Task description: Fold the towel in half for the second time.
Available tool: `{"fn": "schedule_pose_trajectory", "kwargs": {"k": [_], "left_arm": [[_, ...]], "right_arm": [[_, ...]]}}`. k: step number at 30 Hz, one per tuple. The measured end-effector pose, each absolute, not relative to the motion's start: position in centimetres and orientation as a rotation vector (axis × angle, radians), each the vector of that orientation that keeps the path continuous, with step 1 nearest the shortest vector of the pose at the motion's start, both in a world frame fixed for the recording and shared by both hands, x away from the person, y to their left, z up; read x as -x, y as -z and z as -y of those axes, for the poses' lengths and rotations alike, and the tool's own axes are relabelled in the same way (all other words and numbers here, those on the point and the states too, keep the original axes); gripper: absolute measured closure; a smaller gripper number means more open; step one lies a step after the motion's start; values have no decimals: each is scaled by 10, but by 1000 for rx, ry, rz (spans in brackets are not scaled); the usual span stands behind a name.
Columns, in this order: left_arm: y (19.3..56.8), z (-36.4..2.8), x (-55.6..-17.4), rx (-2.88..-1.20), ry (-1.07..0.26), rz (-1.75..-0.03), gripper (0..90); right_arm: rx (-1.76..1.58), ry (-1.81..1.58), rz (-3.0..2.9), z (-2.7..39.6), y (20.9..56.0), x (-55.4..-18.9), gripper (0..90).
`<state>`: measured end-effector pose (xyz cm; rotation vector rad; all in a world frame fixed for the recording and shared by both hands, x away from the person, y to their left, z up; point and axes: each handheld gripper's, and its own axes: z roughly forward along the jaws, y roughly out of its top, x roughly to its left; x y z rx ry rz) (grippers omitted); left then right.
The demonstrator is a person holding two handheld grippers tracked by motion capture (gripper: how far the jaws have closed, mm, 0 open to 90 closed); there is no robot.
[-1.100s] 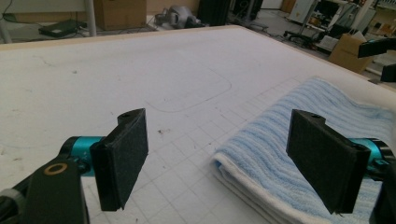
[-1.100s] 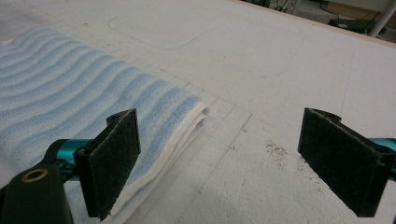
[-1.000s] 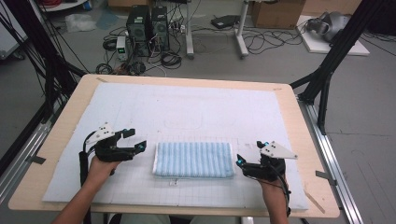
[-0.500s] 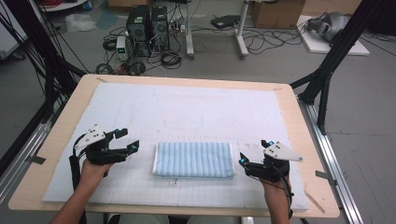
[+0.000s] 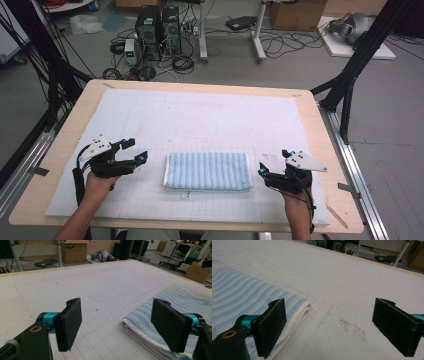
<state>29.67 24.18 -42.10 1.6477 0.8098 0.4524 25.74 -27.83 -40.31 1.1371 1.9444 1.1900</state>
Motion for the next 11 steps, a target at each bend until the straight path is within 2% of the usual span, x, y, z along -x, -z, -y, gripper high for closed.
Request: {"fn": "schedule_pose_trajectory", "kwargs": {"k": [11], "left_arm": [[425,-236,-301,-1660,-435,-811,259]], "right_arm": [[-1155,-1199,-1893,287,402,-255,114]]}}
